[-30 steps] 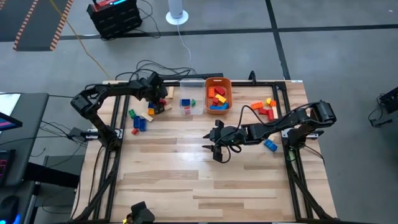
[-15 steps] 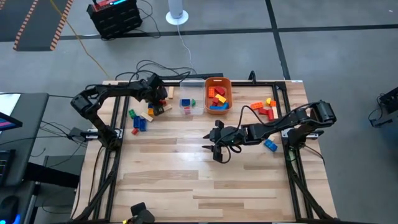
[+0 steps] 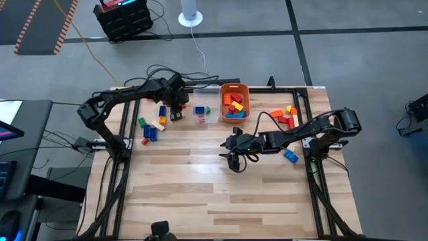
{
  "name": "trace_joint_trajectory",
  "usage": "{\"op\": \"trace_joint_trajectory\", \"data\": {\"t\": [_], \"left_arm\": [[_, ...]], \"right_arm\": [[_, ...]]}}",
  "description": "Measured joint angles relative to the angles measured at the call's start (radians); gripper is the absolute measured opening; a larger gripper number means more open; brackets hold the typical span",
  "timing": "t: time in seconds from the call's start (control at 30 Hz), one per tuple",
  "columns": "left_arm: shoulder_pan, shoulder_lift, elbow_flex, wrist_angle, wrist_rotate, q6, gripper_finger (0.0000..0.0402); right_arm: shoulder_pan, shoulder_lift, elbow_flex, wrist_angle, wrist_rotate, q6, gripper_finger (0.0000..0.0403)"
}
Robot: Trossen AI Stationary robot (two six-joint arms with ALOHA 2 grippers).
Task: Sort blocks by size
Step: Put the red rectangle block into the orange bin
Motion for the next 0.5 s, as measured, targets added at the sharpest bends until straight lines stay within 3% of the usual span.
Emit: {"op": "trace_joint_trajectory", "data": {"t": [0.27,0.5], "left_arm": [[-0.085,0.000,0.159,-0.176,-0.057,0.010,0.0125],[-0.158,-0.002,0.233,-0.094,-0.037,-0.012,0.0125]], "right_arm": [[-0.003,0.000,0.000,-0.078,0.020,0.037,0.0226],[-0.002,-0.101,0.000,-0.201,0.216,0.078,0.0226]]}}
